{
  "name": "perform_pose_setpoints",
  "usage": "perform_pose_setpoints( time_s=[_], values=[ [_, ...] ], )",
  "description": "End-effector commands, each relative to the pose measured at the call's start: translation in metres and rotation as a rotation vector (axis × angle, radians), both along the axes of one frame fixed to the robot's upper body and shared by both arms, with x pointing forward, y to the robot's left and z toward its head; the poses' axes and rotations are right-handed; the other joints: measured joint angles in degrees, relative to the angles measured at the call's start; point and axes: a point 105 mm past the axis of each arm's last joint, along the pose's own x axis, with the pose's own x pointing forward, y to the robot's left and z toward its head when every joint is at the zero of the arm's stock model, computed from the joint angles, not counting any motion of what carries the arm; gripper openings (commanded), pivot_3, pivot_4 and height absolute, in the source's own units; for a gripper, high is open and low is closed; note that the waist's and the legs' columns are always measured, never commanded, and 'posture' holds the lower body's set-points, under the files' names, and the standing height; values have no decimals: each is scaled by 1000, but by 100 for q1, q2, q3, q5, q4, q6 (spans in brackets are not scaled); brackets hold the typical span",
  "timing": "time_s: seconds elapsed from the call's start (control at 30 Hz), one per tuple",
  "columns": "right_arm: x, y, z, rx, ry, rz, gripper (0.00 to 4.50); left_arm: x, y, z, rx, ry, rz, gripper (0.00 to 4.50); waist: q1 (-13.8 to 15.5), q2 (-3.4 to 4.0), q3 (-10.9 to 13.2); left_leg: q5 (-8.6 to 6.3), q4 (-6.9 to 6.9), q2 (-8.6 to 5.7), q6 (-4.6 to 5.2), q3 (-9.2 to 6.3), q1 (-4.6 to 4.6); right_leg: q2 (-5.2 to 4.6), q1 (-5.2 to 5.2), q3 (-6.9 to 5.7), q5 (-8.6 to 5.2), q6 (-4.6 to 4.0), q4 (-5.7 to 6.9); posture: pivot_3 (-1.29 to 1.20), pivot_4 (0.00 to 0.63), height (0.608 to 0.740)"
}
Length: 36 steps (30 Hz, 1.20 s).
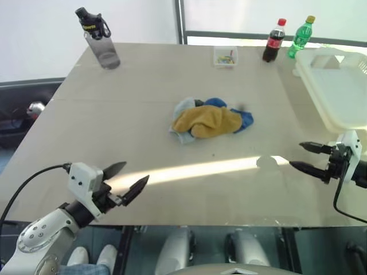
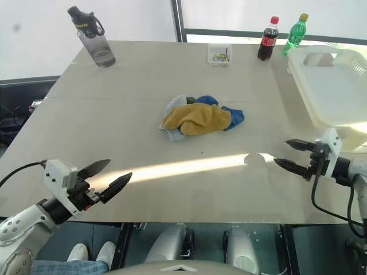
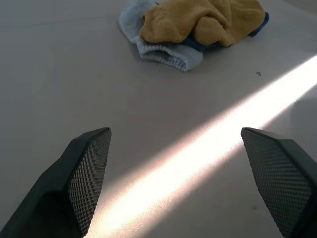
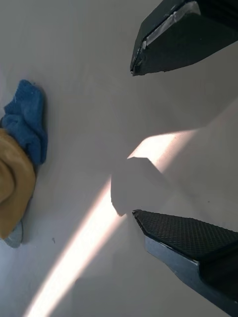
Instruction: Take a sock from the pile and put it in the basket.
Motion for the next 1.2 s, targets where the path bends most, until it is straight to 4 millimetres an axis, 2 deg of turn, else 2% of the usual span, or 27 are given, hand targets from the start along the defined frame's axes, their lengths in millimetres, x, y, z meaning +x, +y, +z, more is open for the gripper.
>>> perform_pose_setpoints(
  time_s=[0.03,0.2,0.33,0.4,0.5,0.6,0.87,1.07,1.2],
  values=[
    [5,14,10,15,-59,19,4463,-5,-3,18,-41,-72,-63,4500,-1,0,0,0,0,0,0,0,0,0,0,0,0,0,-1,0,150,740],
    [15,44,21,80,-109,49,4463,-13,-4,28,-92,-76,-147,4500,-16,2,0,0,0,1,-1,0,0,0,-2,0,0,0,1,0,150,740],
    [25,76,24,64,-148,75,4463,-15,-5,30,-99,-69,-176,4500,-17,4,-2,0,0,1,-1,-1,1,0,-2,0,0,0,1,0,150,740],
    [29,85,25,64,-160,79,4463,-15,-5,31,-101,-67,-179,4500,-11,4,-2,0,-1,1,-1,-1,-1,1,-3,-1,0,0,1,0,150,740],
    [49,115,33,70,-189,52,4463,-15,-6,31,-99,-63,-186,4500,-21,4,-1,0,-1,0,-1,0,-3,0,-4,-1,0,0,-1,0,150,740],
    [67,131,40,72,-214,19,4463,-16,-7,32,-102,-62,-195,4500,-78,5,-2,2,-1,0,-3,-1,1,2,-6,-1,0,-1,6,0,150,740],
    [86,177,35,44,-194,53,4463,-17,-9,33,-97,-53,-202,4500,-129,5,-2,1,-6,-2,-3,-1,-7,3,-8,-2,0,-1,-5,0,150,740],
    [97,197,31,42,-176,40,4463,-17,-11,34,-94,-53,-199,4500,-164,5,-2,1,-6,-2,-3,-1,-2,4,-8,-2,1,0,2,0,150,740],
    [103,203,26,42,-148,19,4463,-18,-13,34,-94,-53,-194,4500,-168,4,-2,1,-8,-2,-3,-1,-3,4,-9,-1,1,0,1,0,150,740]
  ],
)
